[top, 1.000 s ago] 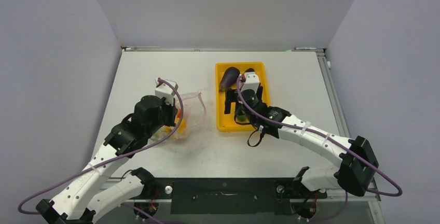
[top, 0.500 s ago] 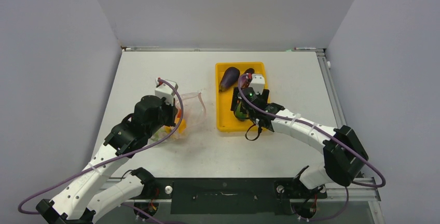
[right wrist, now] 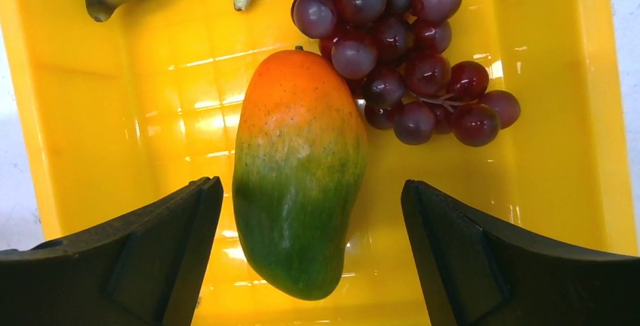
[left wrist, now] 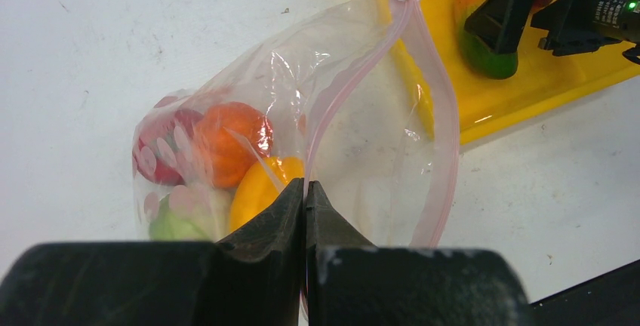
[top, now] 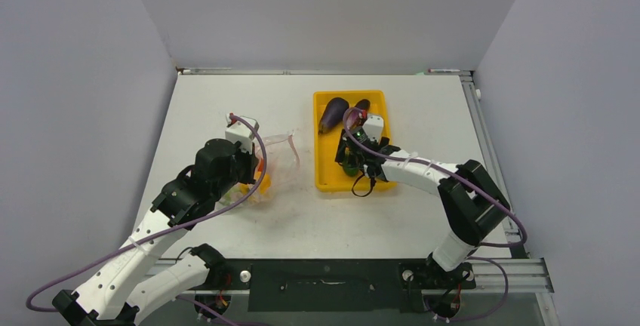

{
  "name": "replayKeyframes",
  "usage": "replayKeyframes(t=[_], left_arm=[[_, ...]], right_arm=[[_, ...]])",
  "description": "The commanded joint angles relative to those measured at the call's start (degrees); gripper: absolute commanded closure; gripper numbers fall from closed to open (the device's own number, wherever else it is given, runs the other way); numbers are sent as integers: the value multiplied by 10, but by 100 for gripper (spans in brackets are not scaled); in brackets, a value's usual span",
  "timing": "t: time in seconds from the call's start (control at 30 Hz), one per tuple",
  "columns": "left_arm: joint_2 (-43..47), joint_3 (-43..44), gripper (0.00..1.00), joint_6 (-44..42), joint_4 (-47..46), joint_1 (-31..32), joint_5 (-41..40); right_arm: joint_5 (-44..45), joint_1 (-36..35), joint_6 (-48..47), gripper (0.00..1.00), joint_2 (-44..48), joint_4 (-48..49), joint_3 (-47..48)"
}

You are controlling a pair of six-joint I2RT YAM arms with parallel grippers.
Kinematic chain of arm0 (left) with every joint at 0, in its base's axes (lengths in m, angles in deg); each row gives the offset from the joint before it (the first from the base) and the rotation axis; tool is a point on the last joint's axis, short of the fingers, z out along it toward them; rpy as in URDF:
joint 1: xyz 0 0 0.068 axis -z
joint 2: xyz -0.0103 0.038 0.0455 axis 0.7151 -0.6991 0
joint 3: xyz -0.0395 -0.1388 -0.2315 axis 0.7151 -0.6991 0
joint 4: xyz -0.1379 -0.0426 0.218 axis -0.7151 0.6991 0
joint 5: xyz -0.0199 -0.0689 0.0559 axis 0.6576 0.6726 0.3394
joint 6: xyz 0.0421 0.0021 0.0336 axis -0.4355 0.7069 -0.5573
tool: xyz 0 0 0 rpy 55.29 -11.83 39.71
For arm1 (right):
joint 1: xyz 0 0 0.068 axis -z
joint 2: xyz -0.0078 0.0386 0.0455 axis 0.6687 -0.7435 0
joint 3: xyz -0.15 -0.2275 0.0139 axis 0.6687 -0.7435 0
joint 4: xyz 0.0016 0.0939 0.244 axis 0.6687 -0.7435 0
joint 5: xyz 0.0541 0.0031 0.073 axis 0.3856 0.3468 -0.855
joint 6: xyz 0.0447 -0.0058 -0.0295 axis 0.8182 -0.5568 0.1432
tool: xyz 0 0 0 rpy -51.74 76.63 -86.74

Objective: Place the food in the zip-top bag and seal the zipper
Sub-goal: Pick up the fake fruit from the bin.

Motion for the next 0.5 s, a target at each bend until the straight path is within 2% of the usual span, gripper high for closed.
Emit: replayKeyframes(t=[0.0,0.4,0.47], left_arm=[[5,0,100,-4,-30,-4,1],[6,1,100,-5,-30,-4,2],[5,1,100,-5,-30,-4,4]], right_arm=[[-5,4,23,8,-15,33,38],[-4,6,35,0,-51,33,56],[-4,6,35,6,-54,33,57]])
